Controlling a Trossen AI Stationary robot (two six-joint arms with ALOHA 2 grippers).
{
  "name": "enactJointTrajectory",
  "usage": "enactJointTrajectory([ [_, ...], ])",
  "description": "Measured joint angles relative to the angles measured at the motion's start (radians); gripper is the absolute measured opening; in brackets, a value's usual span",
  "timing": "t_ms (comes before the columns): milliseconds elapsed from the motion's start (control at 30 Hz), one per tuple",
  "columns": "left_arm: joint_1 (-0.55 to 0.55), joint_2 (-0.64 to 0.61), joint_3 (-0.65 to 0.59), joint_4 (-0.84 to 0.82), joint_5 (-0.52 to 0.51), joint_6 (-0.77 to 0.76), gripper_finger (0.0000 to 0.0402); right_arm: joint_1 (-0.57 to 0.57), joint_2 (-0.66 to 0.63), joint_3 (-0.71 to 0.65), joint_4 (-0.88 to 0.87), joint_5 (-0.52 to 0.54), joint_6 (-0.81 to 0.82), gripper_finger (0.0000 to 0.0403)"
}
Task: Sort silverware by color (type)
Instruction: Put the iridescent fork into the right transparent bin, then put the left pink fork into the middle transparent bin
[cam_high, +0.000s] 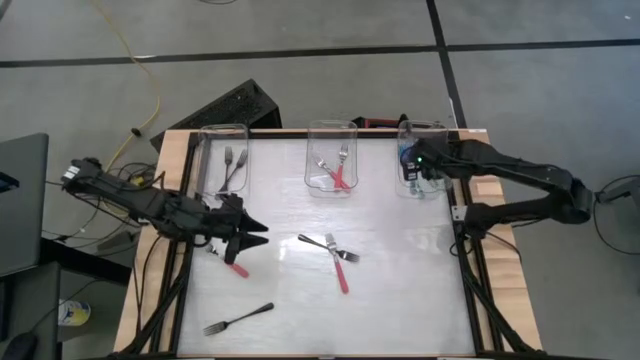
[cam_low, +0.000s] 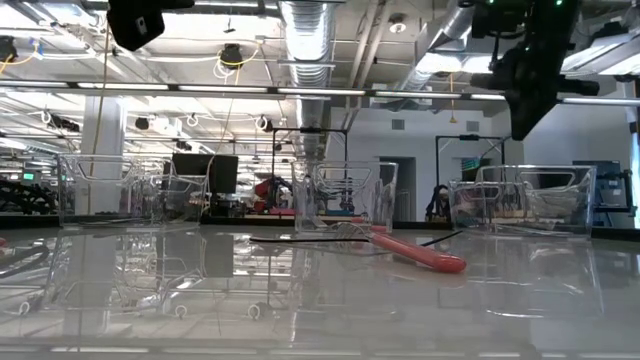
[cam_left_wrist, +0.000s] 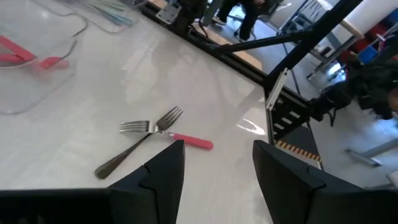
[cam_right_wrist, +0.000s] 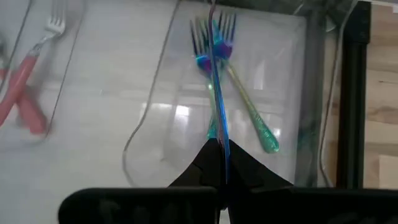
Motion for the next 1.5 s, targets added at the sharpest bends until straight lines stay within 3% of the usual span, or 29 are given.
enactJointTrajectory([
  [233, -0.019, 0.030, 0.000, 0.005, 0.008, -0.022, 0.0174, -0.095, 0.008, -0.003, 0.007, -0.003, -0.057, 0.0026],
  [433, -0.021, 0.032, 0.000, 0.011, 0.007, -0.024, 0.0174, -0.148, 0.008, -0.003, 0.006, -0.003, -0.083, 0.0067],
  [900, -0.025, 0.032, 0.000, 0.016, 0.019, 0.002, 0.0174, -0.120, 0.007, -0.003, 0.046, -0.052, -0.136, 0.0123],
  [1133, -0.028, 0.032, 0.000, -0.022, 0.049, 0.033, 0.0174, 0.013, 0.006, -0.003, 0.272, -0.233, -0.215, 0.0128],
  [1333, -0.028, 0.046, 0.000, -0.163, 0.114, 0.004, 0.0174, 0.235, 0.008, -0.002, 0.501, -0.243, -0.202, 0.0119],
  [1500, -0.055, 0.096, 0.001, -0.274, 0.239, 0.024, 0.0174, 0.445, 0.033, 0.000, 0.652, -0.224, -0.183, 0.0118],
])
